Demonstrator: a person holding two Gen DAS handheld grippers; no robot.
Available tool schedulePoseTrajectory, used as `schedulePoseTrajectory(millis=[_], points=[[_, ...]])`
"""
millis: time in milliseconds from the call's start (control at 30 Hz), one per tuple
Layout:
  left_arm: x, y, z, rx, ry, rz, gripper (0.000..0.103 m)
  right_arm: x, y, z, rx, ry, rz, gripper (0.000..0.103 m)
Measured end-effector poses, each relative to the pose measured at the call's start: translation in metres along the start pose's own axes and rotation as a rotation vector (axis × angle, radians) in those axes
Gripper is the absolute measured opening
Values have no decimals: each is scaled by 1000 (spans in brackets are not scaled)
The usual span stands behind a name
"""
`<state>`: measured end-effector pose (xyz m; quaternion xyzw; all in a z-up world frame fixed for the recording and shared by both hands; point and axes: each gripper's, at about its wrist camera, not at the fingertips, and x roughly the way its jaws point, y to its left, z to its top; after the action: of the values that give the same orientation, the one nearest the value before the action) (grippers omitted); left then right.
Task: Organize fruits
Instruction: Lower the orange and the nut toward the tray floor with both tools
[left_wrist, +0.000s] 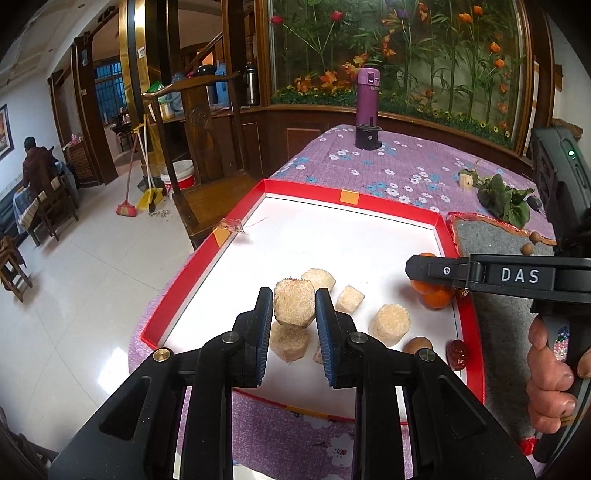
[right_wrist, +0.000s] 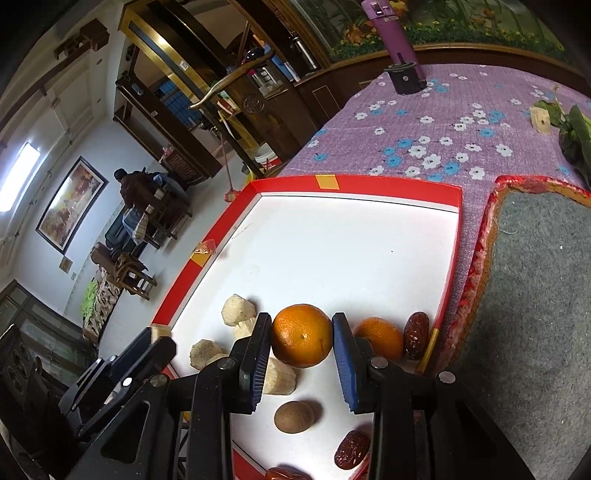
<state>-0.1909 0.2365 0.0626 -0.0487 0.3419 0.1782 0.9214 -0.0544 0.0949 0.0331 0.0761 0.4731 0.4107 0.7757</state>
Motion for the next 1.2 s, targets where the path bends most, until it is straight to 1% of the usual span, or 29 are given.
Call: schedulePoseTrajectory(millis=[200, 333, 467, 733, 900, 967, 1100, 1200], points=[[10, 1, 1, -5, 17, 0, 23, 4, 2, 3, -3, -6, -3, 32], [18, 11, 5, -32, 25, 7, 23, 9, 6, 9, -4, -13, 13, 32], [27, 16, 8, -41, 41, 13, 23, 17, 4, 14, 7, 0, 19, 32], [50, 11, 4, -21, 97, -2, 23, 33, 1, 15, 21, 38, 17, 32], [59, 4, 0, 3, 130, 6, 23, 37, 7, 16, -12, 45, -11, 32], [59, 2, -1, 18, 127, 19, 23, 39, 12, 16, -45, 47, -45, 32], [60, 2, 0, 16, 130, 30, 23, 42, 19, 11, -93, 58, -89, 32], [60, 0, 0, 31, 130, 41, 24, 44, 23, 8, -113, 73, -99, 33]])
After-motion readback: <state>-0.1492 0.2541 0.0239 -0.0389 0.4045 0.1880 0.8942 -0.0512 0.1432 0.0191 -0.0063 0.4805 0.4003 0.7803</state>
